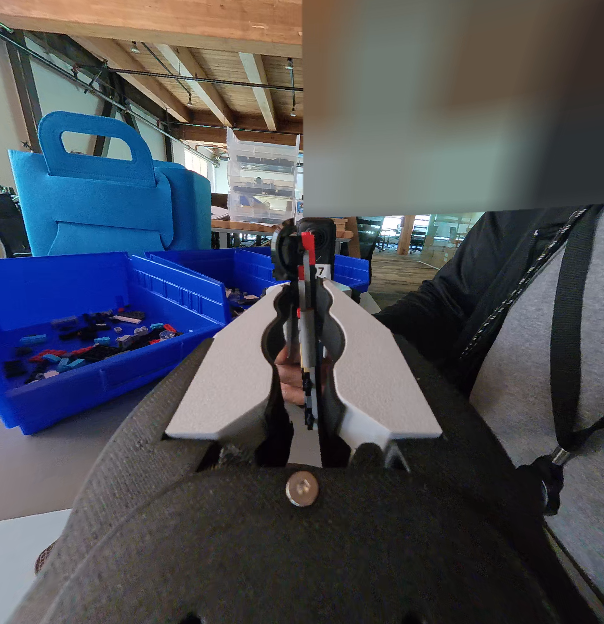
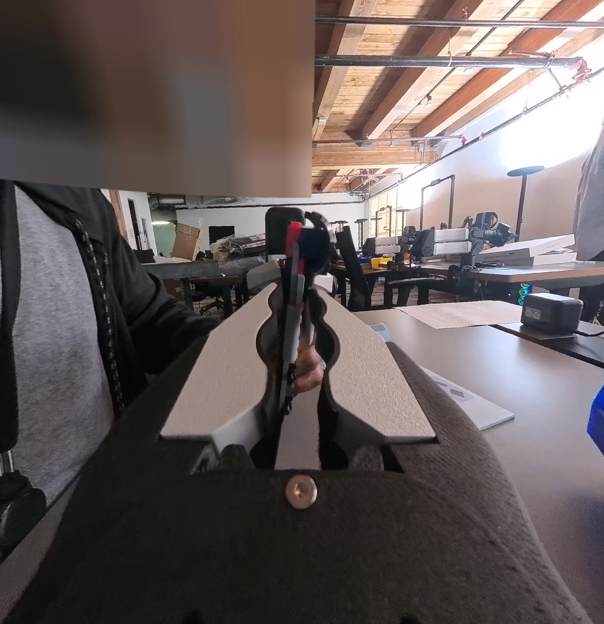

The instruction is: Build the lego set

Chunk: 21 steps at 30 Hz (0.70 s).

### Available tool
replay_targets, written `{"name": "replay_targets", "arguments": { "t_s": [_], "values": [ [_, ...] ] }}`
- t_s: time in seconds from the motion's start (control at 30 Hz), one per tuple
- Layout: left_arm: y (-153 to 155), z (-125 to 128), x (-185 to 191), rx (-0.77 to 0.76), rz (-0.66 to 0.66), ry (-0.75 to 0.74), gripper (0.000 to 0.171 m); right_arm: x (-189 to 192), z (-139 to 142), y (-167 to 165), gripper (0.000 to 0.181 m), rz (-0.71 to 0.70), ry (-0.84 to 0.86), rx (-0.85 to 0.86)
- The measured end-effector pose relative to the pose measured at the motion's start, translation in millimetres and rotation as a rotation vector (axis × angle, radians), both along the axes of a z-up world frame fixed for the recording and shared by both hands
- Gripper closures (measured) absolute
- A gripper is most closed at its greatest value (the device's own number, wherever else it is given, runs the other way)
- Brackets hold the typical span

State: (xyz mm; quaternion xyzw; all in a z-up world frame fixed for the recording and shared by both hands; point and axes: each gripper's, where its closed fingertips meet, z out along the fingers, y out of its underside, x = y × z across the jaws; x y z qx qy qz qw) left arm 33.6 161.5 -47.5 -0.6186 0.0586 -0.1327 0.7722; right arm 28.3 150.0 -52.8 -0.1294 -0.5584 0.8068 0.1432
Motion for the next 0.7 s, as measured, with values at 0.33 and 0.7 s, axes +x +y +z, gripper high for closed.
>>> {"name": "replay_targets", "arguments": {
  "t_s": [0.33,0.7],
  "values": [
    [-10.7,-8.1,-4.2,-0.061,0.093,0.11,0.158,-7.5,-8.9,2.0,0.149,-0.061,-0.015,0.098],
    [-33.0,-88.2,-26.5,-0.465,0.332,0.66,0.157,-19.0,-44.5,14.3,0.145,-0.176,-0.008,0.429]
  ]
}}
